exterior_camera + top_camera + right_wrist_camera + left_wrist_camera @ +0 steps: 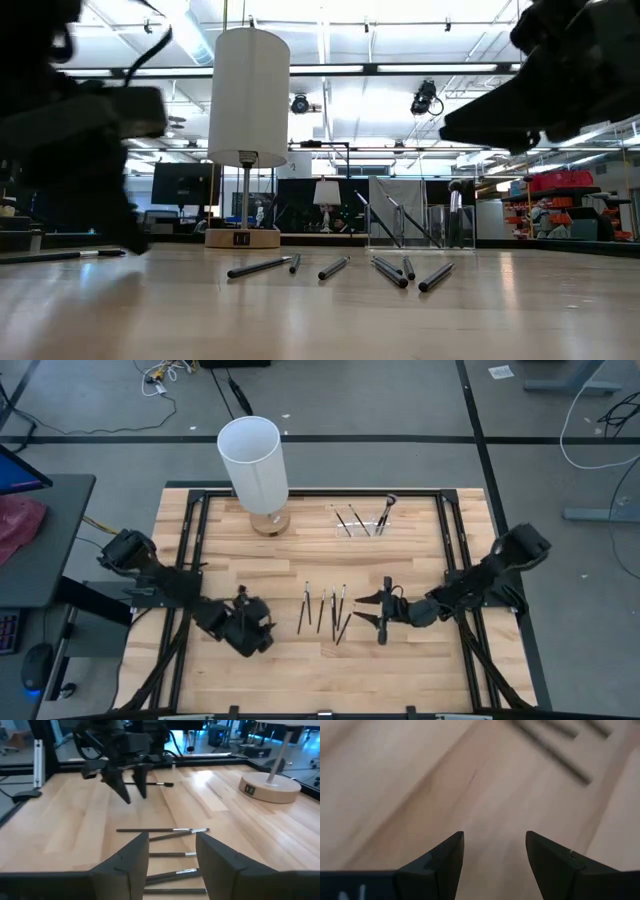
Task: Sort items
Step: Put the brow brush into the transparent organizer
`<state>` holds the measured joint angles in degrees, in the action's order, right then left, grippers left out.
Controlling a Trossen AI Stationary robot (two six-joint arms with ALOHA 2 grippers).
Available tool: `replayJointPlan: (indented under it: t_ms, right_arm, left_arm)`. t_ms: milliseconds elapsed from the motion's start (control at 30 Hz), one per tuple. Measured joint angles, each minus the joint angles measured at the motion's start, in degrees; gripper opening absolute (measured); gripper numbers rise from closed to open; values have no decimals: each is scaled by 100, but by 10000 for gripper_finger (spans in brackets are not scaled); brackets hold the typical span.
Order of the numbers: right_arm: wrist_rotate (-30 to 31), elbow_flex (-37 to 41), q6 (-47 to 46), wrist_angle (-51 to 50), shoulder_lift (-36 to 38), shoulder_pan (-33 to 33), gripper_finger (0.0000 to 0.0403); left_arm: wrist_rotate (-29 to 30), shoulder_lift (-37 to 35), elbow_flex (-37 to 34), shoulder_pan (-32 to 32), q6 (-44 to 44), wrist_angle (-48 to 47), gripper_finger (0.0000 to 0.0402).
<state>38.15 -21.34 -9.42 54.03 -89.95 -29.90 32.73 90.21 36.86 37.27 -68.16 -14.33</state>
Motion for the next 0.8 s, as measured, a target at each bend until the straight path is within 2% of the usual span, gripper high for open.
replayJointPlan:
  t_ms: [200, 500, 667, 800]
  right_arm:
    - [-1, 0, -62, 405, -343, 294, 164]
    - [-19, 0, -132, 458, -348, 388, 164]
    - [-19, 0, -134, 473, -348, 388, 164]
    - [-21, 0, -150, 473, -348, 388, 164]
  left_arm:
    - [80, -2, 9, 744, -1496, -1062, 218]
    - [999, -2, 0, 1600, -3898, -2666, 218]
    - [802, 16, 0, 1614, -4563, -3511, 218]
    - [879, 87, -111, 1510, -4553, -3418, 218]
